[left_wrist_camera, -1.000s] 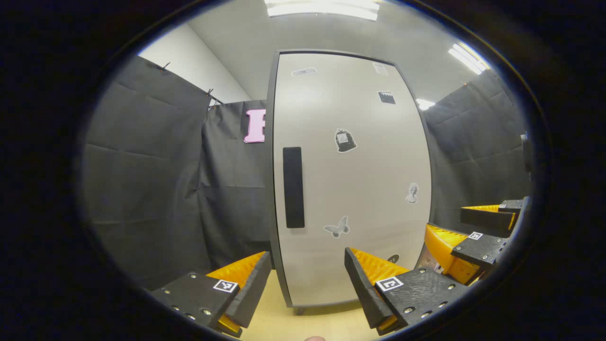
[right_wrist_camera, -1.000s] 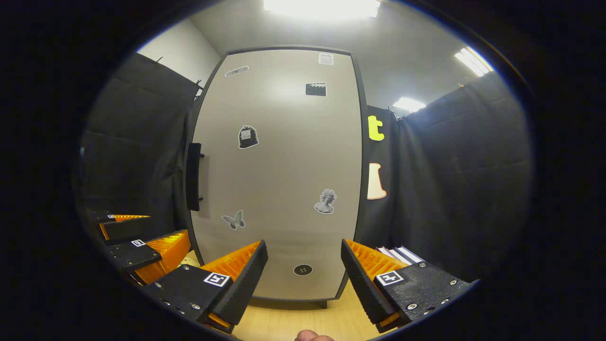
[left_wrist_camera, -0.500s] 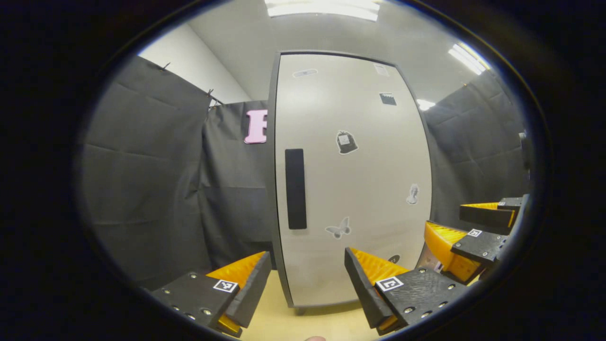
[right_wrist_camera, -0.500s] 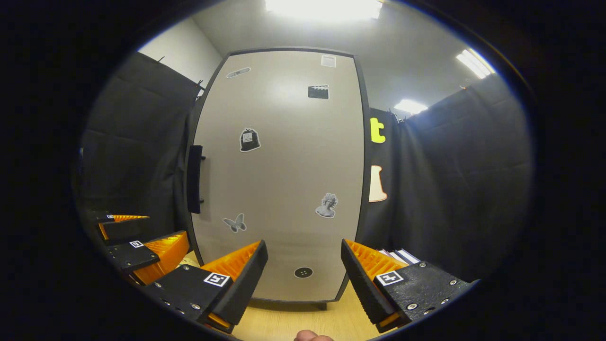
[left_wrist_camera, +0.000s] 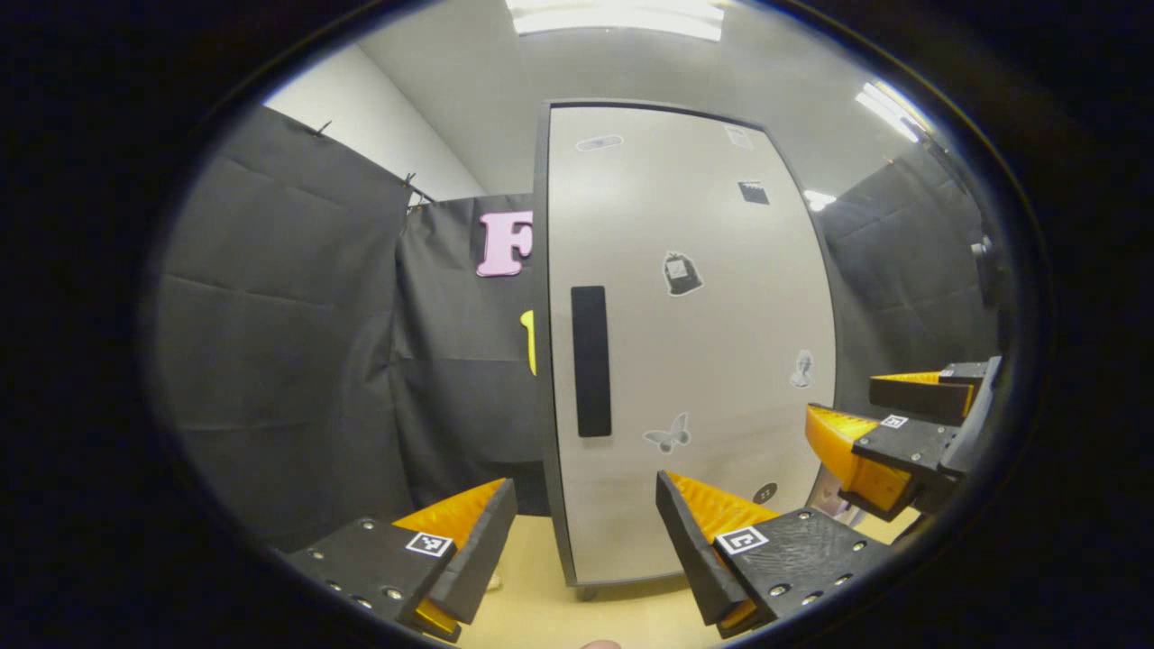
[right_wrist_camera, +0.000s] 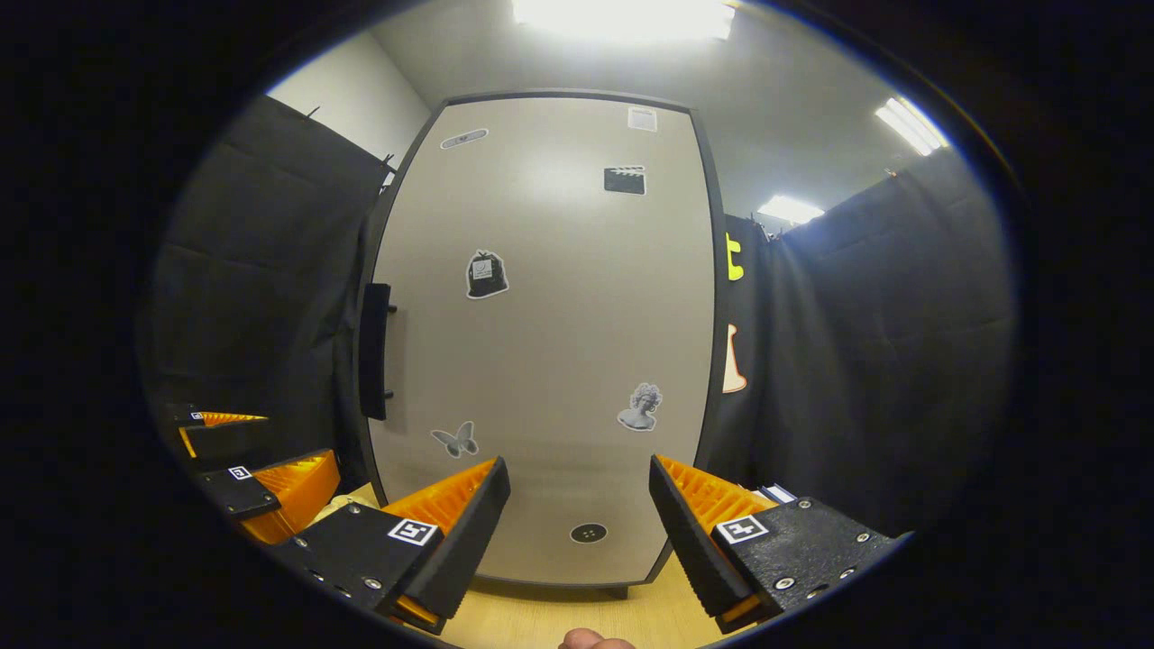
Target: Open the cabinet door with the right hand, grasp the bottle in the cabinet with the left hand and place it on the coaster, then close the cabinet door with the right hand.
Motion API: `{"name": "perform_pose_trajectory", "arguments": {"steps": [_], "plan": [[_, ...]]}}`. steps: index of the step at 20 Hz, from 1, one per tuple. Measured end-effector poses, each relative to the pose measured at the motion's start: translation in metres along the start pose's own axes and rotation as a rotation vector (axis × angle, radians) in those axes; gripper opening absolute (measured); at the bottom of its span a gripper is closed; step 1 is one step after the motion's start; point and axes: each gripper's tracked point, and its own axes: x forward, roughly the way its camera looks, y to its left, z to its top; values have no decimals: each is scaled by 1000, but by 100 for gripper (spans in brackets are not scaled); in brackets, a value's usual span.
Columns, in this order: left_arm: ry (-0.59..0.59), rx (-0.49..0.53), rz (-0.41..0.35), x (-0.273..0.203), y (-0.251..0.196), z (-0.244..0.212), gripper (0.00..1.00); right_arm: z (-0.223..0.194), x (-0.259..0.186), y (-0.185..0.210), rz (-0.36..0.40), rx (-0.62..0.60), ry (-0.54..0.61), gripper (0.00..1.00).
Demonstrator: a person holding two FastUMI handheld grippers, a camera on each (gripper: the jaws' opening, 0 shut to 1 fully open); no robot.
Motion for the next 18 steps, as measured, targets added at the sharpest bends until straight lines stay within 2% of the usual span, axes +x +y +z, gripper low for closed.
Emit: {"name": "perform_pose_trajectory", "arguments": {"steps": [3,5,10,14,15,18], "plan": [[4,-12,26,-8,20,-6,90,4,7,16,38,0,-14,96],[5,-24,49,-16,37,-9,96,9,10,29,58,-6,-25,96],[7,-9,118,-44,84,-19,96,23,24,67,121,-8,-58,96],[56,3,182,-67,120,-40,96,38,34,98,156,-3,-101,96],[61,3,195,-74,128,-43,90,42,37,110,177,10,-110,96],[79,23,229,-92,150,-53,90,49,47,138,219,10,-120,96]]}}
